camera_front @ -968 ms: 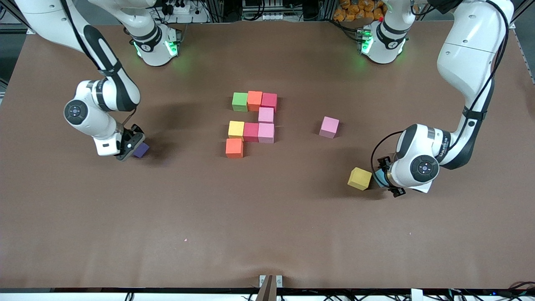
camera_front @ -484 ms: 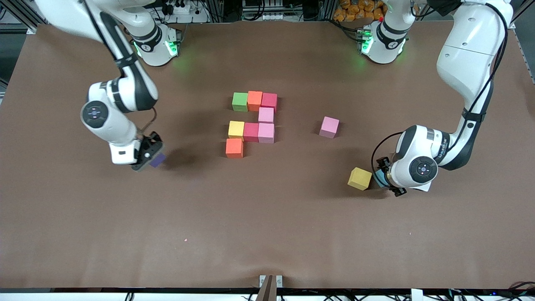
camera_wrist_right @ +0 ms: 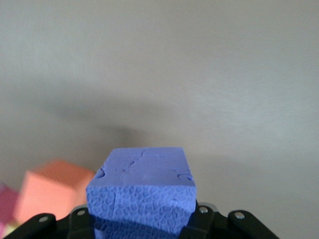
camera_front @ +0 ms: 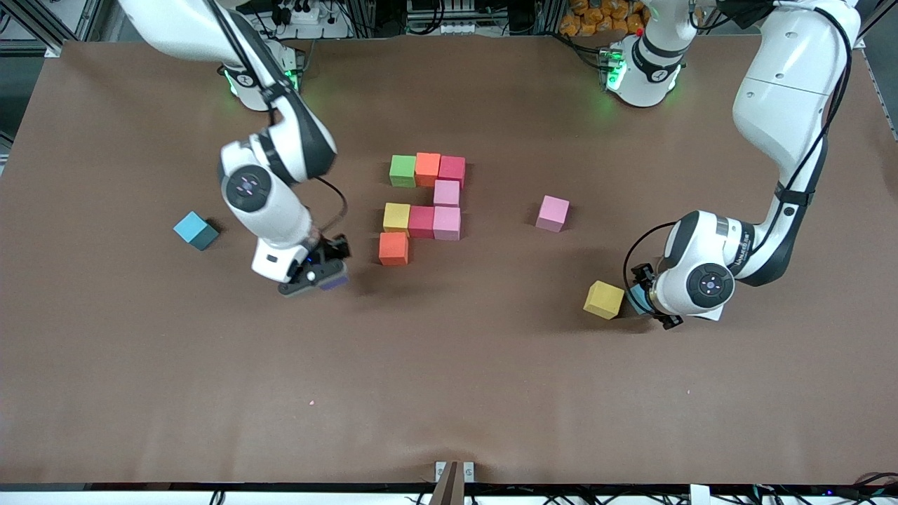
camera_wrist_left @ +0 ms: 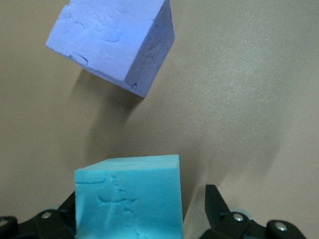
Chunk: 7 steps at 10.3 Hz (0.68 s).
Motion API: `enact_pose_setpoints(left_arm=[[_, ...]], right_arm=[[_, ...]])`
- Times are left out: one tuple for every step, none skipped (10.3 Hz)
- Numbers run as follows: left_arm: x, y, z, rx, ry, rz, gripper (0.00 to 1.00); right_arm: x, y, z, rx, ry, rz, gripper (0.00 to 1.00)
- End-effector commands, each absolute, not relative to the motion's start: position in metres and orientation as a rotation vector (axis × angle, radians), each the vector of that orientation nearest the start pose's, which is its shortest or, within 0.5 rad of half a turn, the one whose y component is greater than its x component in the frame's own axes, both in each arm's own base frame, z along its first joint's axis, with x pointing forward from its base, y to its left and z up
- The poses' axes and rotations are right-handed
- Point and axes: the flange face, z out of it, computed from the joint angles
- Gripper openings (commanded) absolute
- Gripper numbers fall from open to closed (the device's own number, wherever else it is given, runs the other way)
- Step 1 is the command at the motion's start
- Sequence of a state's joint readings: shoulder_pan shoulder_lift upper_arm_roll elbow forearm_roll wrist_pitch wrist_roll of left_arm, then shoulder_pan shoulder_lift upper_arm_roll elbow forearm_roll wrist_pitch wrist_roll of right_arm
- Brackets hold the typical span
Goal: Form number 2 with 11 blocks
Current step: 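Place blue under orange with the right gripper while the left gripper lifts cyan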
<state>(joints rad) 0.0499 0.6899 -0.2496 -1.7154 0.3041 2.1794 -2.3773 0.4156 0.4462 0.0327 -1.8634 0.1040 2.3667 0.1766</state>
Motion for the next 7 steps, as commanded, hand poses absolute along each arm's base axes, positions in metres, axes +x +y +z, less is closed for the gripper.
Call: enact_pose_setpoints(left_arm=[[0.639, -0.104, 0.183, 1.773, 2.854, 0.059, 1.00], [0.636, -0.103, 0.186, 1.761, 2.862, 0.063, 1.00], [0.638, -0.100, 0.194, 1.731, 2.868, 0.074, 1.00], [0.640, -0.092, 0.198, 1.687, 2.887, 0.081, 1.00], [0.641, -0.092, 0.199, 1.671, 2.890, 0.083, 1.00], [0.638, -0.093, 0.197, 1.677, 2.893, 0.079, 1.00], [0.637, -0.094, 0.199, 1.676, 2.888, 0.079, 1.00]], right_arm=[[0.607, 0.327, 0.265, -2.935, 0.057, 0.010, 0.06], [0.609, 0.344, 0.257, -2.955, 0.111, -0.001, 0.06], [0.614, 0.356, 0.257, -2.973, 0.131, -0.028, 0.06], [0.610, 0.358, 0.251, -2.991, 0.127, 0.030, 0.06], [0.609, 0.361, 0.243, -2.999, 0.125, 0.048, 0.06], [0.601, 0.372, 0.228, -3.019, 0.089, 0.066, 0.06], [0.598, 0.377, 0.220, -3.043, 0.058, 0.063, 0.06]])
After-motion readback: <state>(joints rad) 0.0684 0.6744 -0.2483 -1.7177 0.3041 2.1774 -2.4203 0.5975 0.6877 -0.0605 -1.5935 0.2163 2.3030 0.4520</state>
